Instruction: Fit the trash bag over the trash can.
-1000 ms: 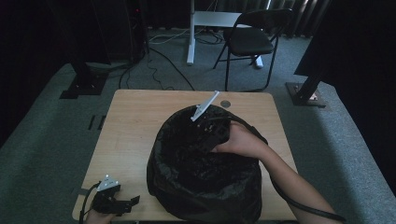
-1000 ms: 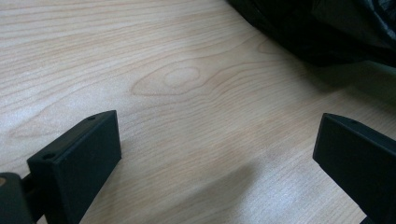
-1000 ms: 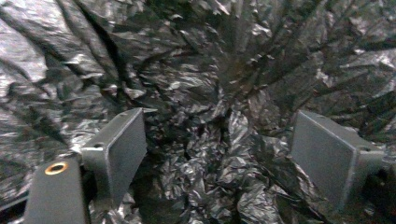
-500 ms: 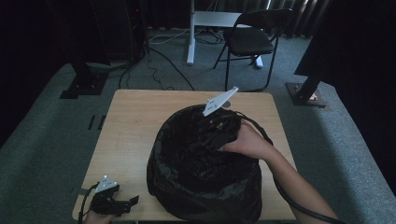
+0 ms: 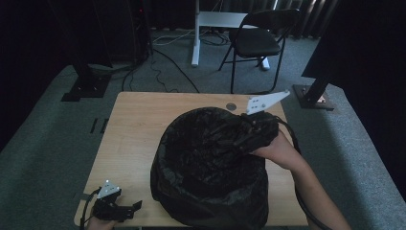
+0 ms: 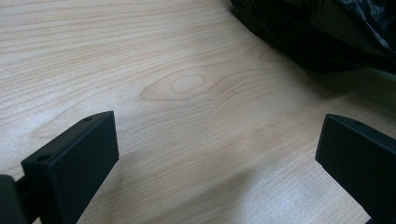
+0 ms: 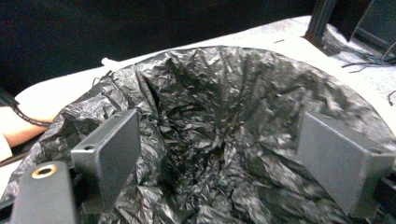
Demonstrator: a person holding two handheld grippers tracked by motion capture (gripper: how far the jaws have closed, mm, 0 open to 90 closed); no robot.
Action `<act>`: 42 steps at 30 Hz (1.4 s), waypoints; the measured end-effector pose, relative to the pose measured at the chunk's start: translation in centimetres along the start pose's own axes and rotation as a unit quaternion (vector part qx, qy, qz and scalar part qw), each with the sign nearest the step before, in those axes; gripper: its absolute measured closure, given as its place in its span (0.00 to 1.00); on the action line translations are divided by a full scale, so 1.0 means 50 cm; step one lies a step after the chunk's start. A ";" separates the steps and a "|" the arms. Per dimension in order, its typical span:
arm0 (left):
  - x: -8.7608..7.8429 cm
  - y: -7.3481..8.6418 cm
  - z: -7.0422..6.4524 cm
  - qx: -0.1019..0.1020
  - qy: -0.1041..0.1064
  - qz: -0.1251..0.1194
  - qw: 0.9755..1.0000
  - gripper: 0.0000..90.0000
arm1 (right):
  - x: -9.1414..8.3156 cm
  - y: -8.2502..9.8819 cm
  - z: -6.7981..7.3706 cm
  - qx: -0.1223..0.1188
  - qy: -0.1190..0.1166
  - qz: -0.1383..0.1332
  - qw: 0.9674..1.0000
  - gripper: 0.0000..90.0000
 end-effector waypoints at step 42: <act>0.006 0.010 0.004 -0.004 0.005 0.011 1.000 0.00 | -0.108 0.290 -0.062 0.115 0.072 -0.139 0.981 0.14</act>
Point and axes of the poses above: each handheld gripper's, and its own axes: x roughly forward along the jaws, y roughly out of its underside, z roughly to its left, the point moved 8 cm from there along x, roughly forward along the jaws, and after that the axes turned 6 degrees about z, right-handed, at the moved point
